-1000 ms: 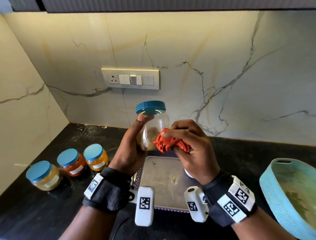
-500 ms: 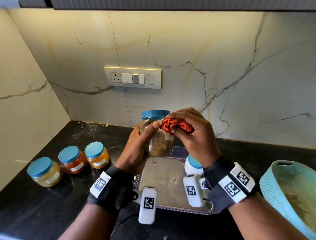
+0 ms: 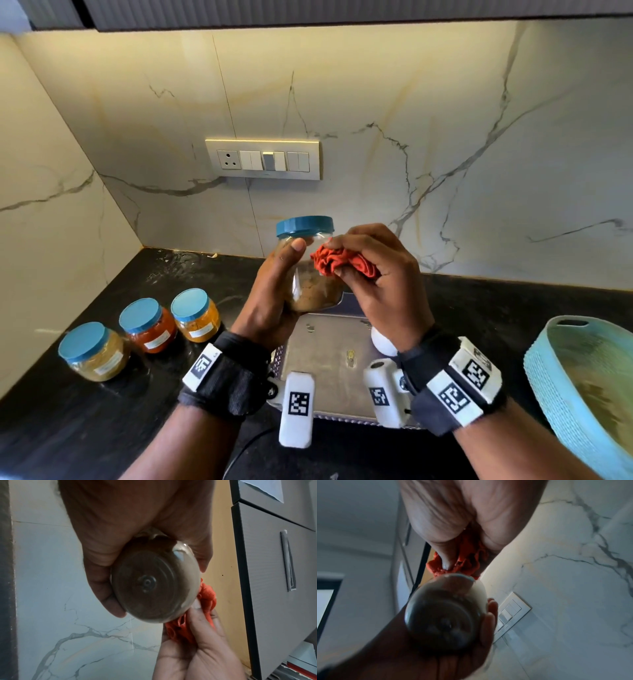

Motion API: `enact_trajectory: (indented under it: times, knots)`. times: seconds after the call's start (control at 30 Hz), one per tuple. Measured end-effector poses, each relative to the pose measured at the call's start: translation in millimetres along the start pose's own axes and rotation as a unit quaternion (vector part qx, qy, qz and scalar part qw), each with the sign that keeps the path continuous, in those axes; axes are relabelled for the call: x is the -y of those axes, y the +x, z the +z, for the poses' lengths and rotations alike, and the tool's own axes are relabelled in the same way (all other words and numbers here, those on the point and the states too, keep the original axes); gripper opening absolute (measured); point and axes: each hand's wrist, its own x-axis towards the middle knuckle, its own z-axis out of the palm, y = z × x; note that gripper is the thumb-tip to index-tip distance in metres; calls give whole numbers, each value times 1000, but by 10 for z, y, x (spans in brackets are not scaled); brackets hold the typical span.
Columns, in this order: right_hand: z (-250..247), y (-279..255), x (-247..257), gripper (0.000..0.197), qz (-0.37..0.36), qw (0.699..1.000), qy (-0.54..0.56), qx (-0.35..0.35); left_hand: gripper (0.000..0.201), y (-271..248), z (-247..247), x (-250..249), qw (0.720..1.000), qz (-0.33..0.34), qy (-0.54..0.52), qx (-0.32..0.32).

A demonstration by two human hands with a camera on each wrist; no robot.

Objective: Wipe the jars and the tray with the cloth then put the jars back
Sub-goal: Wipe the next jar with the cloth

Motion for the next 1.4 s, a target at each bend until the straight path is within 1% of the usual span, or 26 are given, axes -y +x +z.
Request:
enact_trajectory:
  times: [0.13, 0.2, 0.27, 0.37, 0.4, 0.43, 0.5, 0.57, 0.63, 0.73, 0.8, 0.87, 0.93, 1.0, 1.1, 1.13, 1.2, 1.3, 1.33, 1.4]
  knots:
    - [70, -345, 59, 35, -87, 992, -69, 65, 49, -4, -20, -55, 1000, -11, -22, -16]
    - [63, -385, 14, 37, -99, 990, -70, 72, 50, -15, -6, -32, 1000, -16, -15, -22]
    - [37, -301, -50, 34, -77, 995, -42, 55, 57, -20, 4, 11, 999, -19, -11, -28]
    - [7, -134, -103, 30, 5, 999, 45, 10, 64, -23, 11, 25, 999, -12, -8, -35]
    - [7, -111, -98, 30, 18, 998, 61, 4, 63, -22, 10, 21, 999, -7, -11, -36]
    - [4, -108, -74, 30, 19, 998, 63, 2, 61, -16, 24, 7, 999, -1, -19, -33]
    - [25, -169, -26, 34, -5, 999, 50, 5, 56, -12, 41, -35, 999, 12, -35, -21]
    - [51, -250, -22, 37, -29, 999, 46, 0, 58, -3, 46, -57, 999, 16, -43, -19]
    - [53, -286, -84, 36, -30, 998, 60, -6, 61, -11, 62, -58, 999, 17, -41, -21]
    - [70, -264, -214, 31, 23, 992, 122, -19, 61, -33, 66, -18, 999, 18, -39, -26]
    - [93, -228, -252, 28, 79, 979, 184, -32, 59, -57, 70, 8, 999, 20, -38, -17]
    - [83, -163, -266, 26, 124, 965, 229, -37, 69, -62, 59, 42, 1000, 23, -14, -5]
    - [52, -98, -279, 26, 141, 962, 232, -38, 78, -62, 33, 57, 1000, 17, 20, 1]
    - [31, -54, -278, 26, 129, 968, 212, -37, 81, -57, -19, 43, 999, 1, 49, -7]
    - [28, -53, -289, 28, 73, 986, 151, -15, 59, -39, -124, -33, 996, -14, 84, -21]
    - [41, -64, -279, 29, 52, 991, 125, 1, 56, -35, -154, -59, 995, -16, 94, -24]
    - [83, -83, -231, 32, 21, 996, 86, 32, 60, -30, -175, -89, 992, -13, 126, -27]
    - [168, -101, -157, 34, -8, 997, 56, 48, 68, -68, -166, -113, 988, 10, 144, -49]
    - [204, -113, -142, 34, -9, 997, 58, 50, 70, -93, -184, -119, 988, 14, 144, -59]
    - [245, -148, -150, 32, 13, 995, 81, 51, 64, -128, -216, -120, 987, 18, 143, -76]
